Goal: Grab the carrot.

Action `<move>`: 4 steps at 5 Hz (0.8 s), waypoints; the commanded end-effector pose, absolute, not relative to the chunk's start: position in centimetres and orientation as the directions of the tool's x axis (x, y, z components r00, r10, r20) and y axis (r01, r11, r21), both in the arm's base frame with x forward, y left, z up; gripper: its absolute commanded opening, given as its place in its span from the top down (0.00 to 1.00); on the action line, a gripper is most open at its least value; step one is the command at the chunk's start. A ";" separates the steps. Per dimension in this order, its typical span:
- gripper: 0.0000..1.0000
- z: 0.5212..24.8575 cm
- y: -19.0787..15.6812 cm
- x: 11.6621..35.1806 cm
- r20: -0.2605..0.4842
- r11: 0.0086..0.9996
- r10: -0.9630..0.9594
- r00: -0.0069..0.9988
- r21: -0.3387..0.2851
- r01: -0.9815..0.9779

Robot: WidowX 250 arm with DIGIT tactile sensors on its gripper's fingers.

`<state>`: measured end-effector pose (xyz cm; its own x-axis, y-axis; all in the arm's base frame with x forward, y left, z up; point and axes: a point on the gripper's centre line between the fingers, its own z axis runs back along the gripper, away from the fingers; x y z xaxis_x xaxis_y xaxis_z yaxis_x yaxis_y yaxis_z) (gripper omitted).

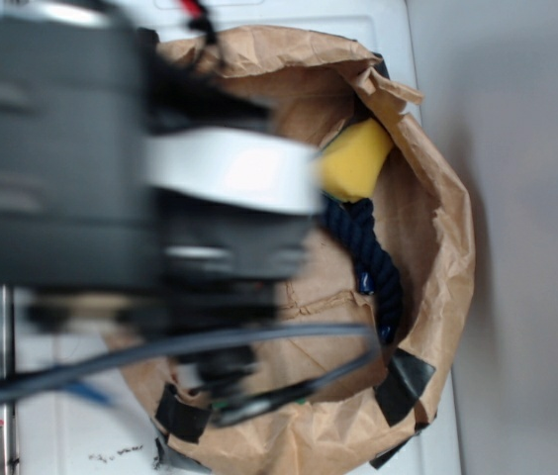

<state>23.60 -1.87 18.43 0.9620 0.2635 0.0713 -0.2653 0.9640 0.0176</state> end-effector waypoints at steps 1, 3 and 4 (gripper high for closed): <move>0.00 15.8 -0.5 25.2 0.154 0.861 0.509 0.847 -0.121 -0.495; 0.00 14.0 0.4 25.9 0.167 0.861 0.508 0.845 -0.120 -0.494; 0.00 14.0 0.4 25.9 0.167 0.861 0.508 0.845 -0.120 -0.494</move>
<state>25.65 -0.68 13.19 0.8599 0.4915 0.1379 -0.4805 0.8705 -0.1063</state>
